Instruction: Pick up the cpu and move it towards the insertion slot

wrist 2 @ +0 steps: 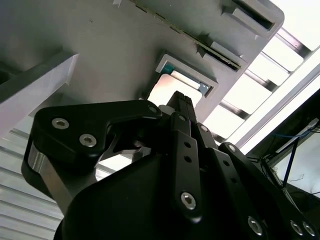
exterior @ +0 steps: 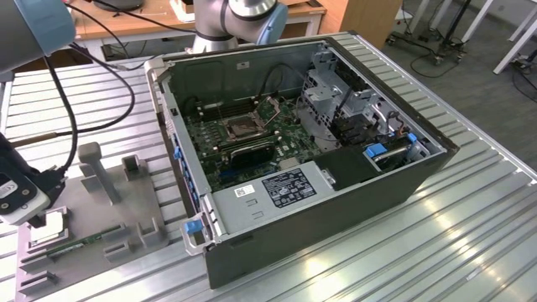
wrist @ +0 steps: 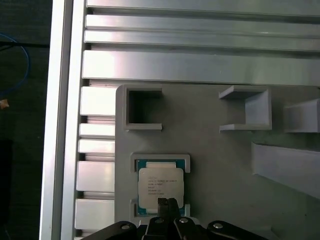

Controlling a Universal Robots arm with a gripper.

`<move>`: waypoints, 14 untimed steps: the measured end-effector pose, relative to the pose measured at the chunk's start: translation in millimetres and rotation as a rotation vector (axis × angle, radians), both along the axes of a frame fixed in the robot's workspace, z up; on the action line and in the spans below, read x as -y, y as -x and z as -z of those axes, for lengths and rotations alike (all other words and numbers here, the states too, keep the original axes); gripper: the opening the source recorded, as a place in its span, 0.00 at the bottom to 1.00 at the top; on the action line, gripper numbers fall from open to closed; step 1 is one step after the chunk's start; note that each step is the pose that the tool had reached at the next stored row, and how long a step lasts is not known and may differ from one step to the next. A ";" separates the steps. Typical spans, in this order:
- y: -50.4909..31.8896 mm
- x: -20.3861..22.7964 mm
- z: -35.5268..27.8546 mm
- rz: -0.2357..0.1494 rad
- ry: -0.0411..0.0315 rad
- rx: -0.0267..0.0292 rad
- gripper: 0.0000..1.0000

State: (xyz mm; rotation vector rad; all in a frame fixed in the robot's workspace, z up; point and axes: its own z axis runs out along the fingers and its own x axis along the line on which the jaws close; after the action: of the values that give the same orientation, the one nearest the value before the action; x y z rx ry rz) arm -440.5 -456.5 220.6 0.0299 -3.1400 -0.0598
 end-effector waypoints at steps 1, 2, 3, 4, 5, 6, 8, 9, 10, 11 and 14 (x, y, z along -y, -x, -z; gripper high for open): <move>0.0 0.2 1.0 0.000 0.0001 -0.0001 0.11; 0.0 0.4 1.9 0.000 0.0001 -0.0001 0.11; 0.0 0.6 2.8 0.000 0.0001 0.0000 0.11; 0.0 0.7 3.8 0.000 0.0001 0.0000 0.11; 0.0 0.8 4.3 0.000 0.0002 -0.0001 0.11; 0.0 0.8 4.4 0.000 0.0003 -0.0002 0.11; 0.0 0.8 4.4 0.000 0.0003 -0.0002 0.11; 0.0 0.8 4.6 0.000 0.0002 0.0000 0.11; 0.1 0.9 5.0 0.000 0.0000 0.0001 0.11; 0.2 0.9 5.4 0.000 0.0000 0.0002 0.11; 0.5 0.8 7.5 0.000 0.0001 0.0001 0.11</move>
State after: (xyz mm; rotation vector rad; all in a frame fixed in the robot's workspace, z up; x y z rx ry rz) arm -441.0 -457.3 213.1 0.0300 -3.1401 -0.0597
